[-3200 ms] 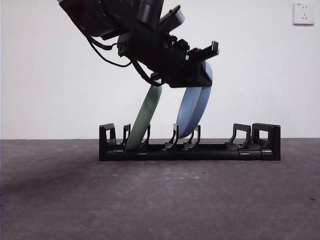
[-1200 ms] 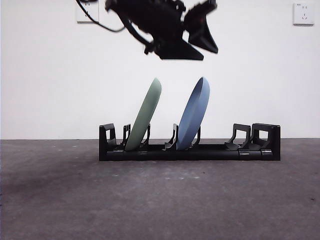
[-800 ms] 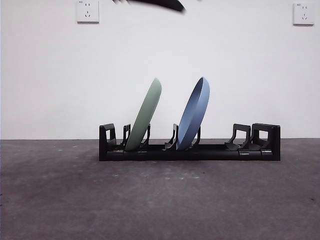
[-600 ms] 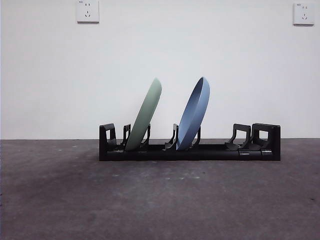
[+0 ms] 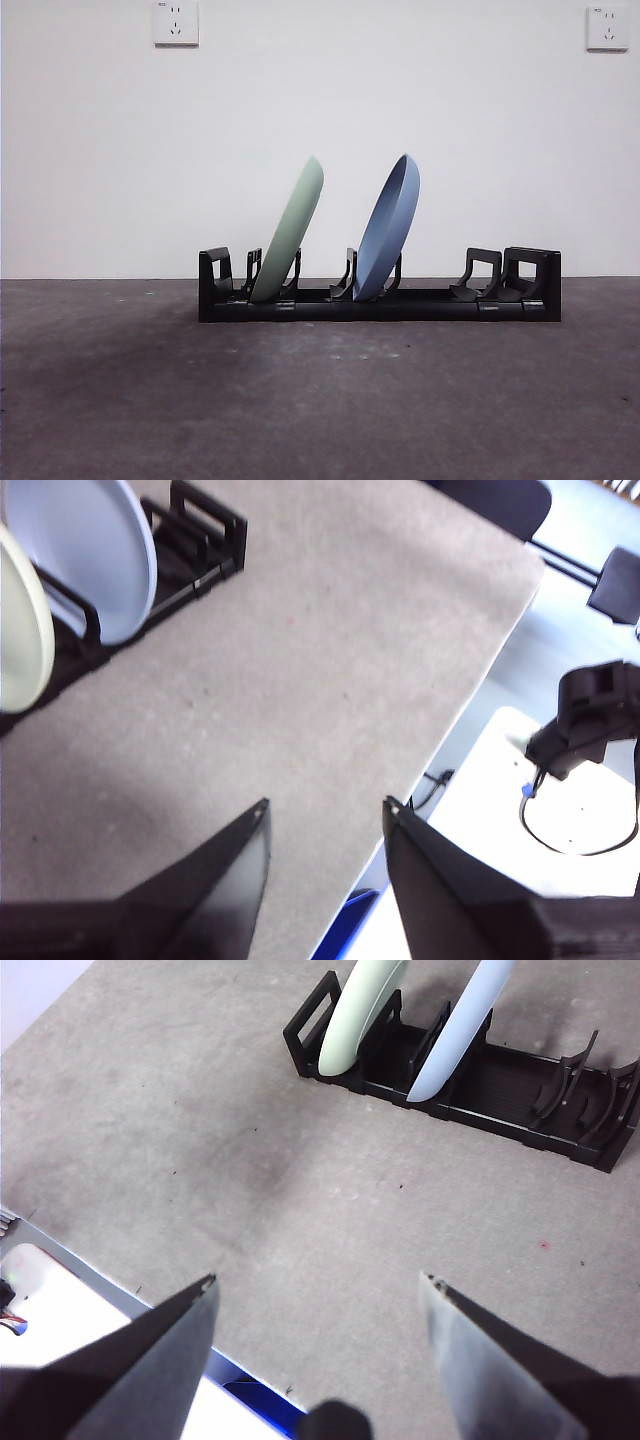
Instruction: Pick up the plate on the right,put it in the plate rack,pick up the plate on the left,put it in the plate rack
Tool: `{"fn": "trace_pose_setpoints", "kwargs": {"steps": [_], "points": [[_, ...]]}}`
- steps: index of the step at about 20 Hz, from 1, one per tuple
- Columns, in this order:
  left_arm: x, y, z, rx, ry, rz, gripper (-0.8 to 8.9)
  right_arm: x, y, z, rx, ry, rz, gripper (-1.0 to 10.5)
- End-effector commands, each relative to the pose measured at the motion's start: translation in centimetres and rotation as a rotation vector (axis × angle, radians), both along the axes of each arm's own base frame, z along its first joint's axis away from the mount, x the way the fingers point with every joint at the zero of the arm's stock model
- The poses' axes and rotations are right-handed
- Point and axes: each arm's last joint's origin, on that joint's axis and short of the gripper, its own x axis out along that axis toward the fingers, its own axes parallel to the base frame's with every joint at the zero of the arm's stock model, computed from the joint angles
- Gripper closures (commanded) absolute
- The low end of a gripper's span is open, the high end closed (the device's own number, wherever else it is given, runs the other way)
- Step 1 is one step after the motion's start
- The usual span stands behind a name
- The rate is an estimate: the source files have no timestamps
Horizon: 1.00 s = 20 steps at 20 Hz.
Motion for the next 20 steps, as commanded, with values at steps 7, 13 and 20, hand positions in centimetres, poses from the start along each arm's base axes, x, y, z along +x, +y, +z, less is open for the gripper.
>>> {"fn": "trace_pose_setpoints", "kwargs": {"steps": [7, 13, 20], "points": [[0.3, -0.3, 0.0, 0.018, -0.033, -0.022, 8.20, -0.1, 0.0, -0.3, -0.013, 0.022, 0.012, 9.3], [0.3, -0.3, 0.0, 0.022, -0.034, -0.024, 8.18, -0.1, 0.0, -0.3, -0.008, 0.030, -0.006, 9.6], [0.6, -0.5, -0.2, 0.030, -0.024, -0.025, 8.17, 0.9, 0.2, -0.6, -0.026, 0.062, -0.039, 9.4]]}}
